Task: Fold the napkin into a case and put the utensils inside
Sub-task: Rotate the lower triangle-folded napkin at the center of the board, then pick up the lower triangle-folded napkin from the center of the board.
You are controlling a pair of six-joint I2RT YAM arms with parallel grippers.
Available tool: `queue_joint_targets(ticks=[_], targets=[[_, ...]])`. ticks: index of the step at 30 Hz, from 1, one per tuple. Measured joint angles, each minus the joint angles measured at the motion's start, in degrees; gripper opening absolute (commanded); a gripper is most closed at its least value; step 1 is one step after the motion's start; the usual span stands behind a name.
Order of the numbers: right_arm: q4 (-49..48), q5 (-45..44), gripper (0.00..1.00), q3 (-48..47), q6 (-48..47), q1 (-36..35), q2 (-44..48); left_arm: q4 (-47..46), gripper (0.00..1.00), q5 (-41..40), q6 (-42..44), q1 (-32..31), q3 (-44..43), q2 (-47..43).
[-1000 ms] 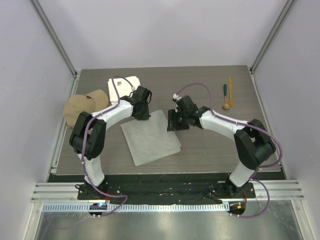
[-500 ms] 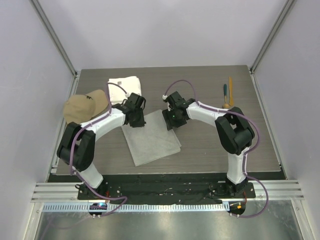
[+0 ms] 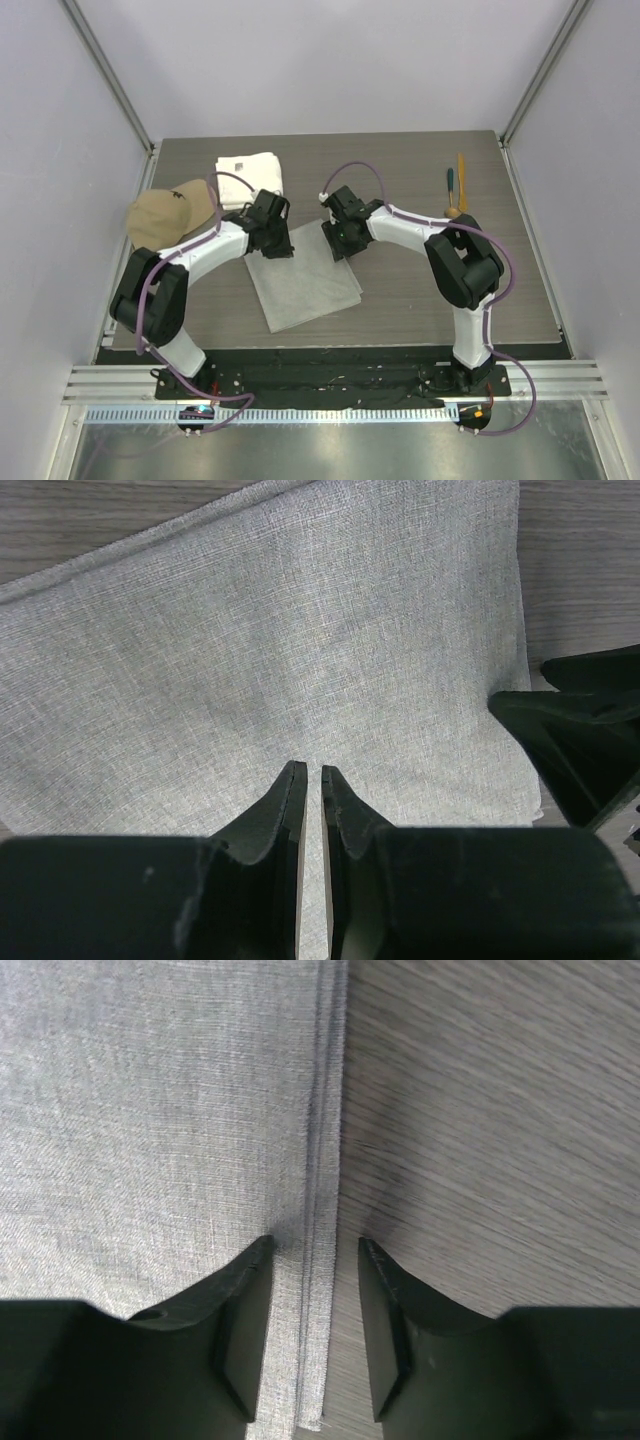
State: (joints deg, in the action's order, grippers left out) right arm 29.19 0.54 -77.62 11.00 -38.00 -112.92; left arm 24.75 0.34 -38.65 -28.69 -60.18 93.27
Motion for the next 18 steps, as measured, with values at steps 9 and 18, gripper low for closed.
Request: queue_joint_targets(ticks=[9,18], targets=[[-0.7,-4.2,0.35,0.4,1.2,-0.6,-0.3,-0.7,0.14,1.1,-0.1,0.2,-1.1,3.0],[-4.3,-5.3,0.08,1.8,2.2,-1.7,-0.2,-0.6,0.15,1.0,0.1,1.8,-2.6,3.0]])
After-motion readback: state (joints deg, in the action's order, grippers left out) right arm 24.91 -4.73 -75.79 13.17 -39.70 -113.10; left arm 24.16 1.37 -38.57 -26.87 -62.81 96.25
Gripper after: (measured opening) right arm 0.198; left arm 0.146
